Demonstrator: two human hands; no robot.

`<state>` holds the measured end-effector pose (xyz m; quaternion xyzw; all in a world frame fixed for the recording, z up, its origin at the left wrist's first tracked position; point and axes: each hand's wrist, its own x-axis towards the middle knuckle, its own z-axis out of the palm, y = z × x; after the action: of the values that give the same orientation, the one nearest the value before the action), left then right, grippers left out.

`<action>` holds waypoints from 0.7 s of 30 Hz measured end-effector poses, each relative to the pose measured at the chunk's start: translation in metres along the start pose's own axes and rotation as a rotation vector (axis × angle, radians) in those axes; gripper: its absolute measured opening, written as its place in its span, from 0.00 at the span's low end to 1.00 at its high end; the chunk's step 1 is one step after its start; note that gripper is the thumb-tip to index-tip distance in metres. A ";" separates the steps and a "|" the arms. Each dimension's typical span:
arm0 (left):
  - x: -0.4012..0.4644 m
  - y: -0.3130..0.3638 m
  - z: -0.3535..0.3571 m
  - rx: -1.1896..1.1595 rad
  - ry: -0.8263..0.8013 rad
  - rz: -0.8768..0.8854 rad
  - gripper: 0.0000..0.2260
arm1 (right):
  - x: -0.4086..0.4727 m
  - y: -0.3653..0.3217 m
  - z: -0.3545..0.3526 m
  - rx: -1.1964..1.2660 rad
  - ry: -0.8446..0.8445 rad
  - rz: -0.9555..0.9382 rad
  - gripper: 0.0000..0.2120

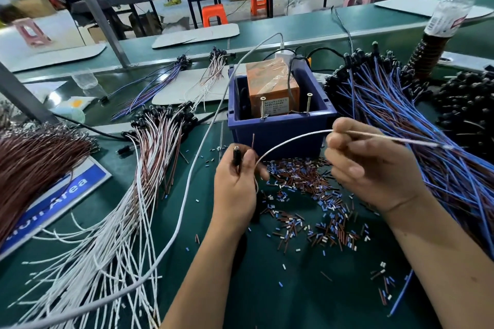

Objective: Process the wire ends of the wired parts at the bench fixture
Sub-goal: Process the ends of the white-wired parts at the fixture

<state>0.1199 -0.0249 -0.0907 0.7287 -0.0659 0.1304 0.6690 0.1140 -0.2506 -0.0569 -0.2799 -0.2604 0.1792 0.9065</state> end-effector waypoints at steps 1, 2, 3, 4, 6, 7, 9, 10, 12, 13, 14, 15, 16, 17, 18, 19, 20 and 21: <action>0.000 -0.001 0.000 0.043 0.035 0.057 0.11 | 0.000 0.002 0.000 -0.190 0.054 -0.012 0.11; 0.000 -0.001 -0.001 0.056 0.073 0.104 0.10 | 0.000 0.005 -0.001 -0.345 0.094 0.001 0.11; 0.000 -0.001 -0.002 0.064 0.113 0.145 0.09 | 0.000 0.008 -0.001 -0.439 0.115 0.047 0.13; -0.001 0.001 -0.004 0.069 0.151 0.181 0.08 | 0.001 0.011 -0.001 -0.493 0.120 0.111 0.16; -0.002 0.008 -0.003 0.045 0.187 0.223 0.07 | 0.004 0.017 -0.001 -0.568 0.105 0.244 0.20; -0.004 0.014 -0.003 0.006 0.171 0.231 0.08 | 0.004 0.021 0.000 -0.603 0.089 0.296 0.21; -0.004 0.026 0.000 -0.071 0.061 0.243 0.09 | 0.005 0.026 0.002 -0.684 0.056 0.360 0.22; -0.004 0.031 0.001 -0.088 -0.014 0.240 0.08 | 0.006 0.028 0.003 -0.729 0.048 0.378 0.22; -0.003 0.038 0.005 -0.089 -0.151 0.193 0.04 | 0.008 0.031 0.005 -0.806 0.052 0.405 0.21; -0.003 0.040 0.008 -0.096 -0.204 0.155 0.03 | 0.008 0.032 0.005 -0.831 0.057 0.417 0.20; -0.002 0.042 0.010 -0.108 -0.244 0.119 0.03 | 0.009 0.033 0.005 -0.847 0.065 0.431 0.19; -0.002 0.042 0.012 -0.122 -0.271 0.090 0.04 | 0.009 0.035 0.005 -0.850 0.071 0.442 0.19; -0.002 0.043 0.014 -0.138 -0.287 0.062 0.04 | 0.009 0.035 0.005 -0.848 0.071 0.450 0.18; -0.002 0.043 0.015 -0.154 -0.290 0.037 0.05 | 0.008 0.035 0.006 -0.845 0.062 0.454 0.18; -0.002 0.043 0.016 -0.172 -0.282 0.013 0.06 | 0.008 0.034 0.006 -0.840 0.049 0.457 0.18; -0.001 0.042 0.017 -0.191 -0.271 -0.009 0.06 | 0.007 0.033 0.007 -0.825 0.043 0.449 0.17; -0.001 0.040 0.016 -0.208 -0.257 -0.025 0.06 | 0.007 0.031 0.006 -0.797 0.049 0.428 0.16; 0.000 0.037 0.013 -0.215 -0.244 -0.036 0.06 | 0.008 0.030 0.005 -0.765 0.081 0.393 0.16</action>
<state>0.1117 -0.0417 -0.0562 0.6643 -0.1471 0.0210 0.7326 0.1120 -0.2213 -0.0680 -0.6468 -0.2141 0.2280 0.6956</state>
